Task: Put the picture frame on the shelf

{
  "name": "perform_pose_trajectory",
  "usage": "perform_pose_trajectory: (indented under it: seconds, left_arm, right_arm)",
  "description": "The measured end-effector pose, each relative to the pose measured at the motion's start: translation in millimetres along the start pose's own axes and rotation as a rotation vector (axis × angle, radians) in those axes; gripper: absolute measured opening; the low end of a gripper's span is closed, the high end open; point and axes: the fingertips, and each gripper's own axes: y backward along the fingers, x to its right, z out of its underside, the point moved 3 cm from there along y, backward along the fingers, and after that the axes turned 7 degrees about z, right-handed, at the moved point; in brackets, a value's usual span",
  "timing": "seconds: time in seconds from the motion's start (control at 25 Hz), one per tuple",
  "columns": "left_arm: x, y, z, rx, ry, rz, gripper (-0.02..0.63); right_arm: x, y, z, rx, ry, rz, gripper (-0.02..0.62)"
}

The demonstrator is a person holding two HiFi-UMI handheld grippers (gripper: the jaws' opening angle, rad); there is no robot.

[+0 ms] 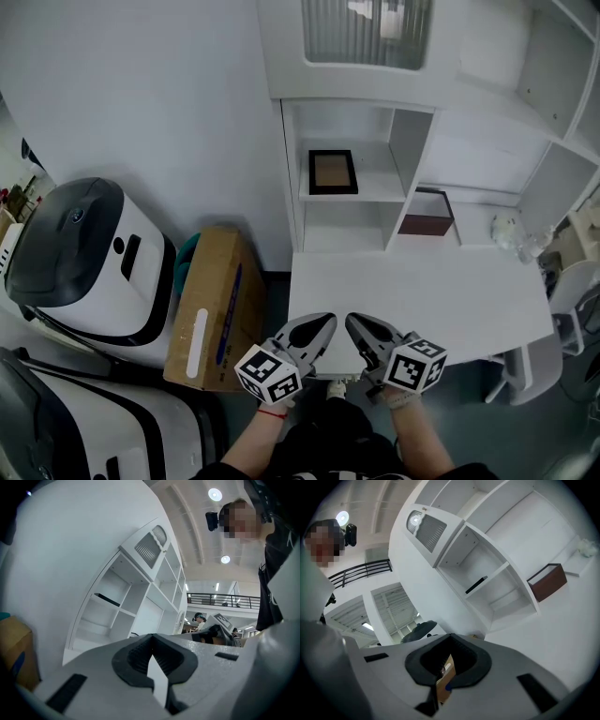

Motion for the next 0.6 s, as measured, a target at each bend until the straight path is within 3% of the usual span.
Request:
perform_pose_trajectory:
  seconds: [0.6]
  left_arm:
    - [51.5, 30.1, 0.5, 0.022, -0.016, 0.037, 0.005]
  right_arm:
    - [-38.6, 46.6, 20.1, 0.036, 0.036, 0.017, 0.003]
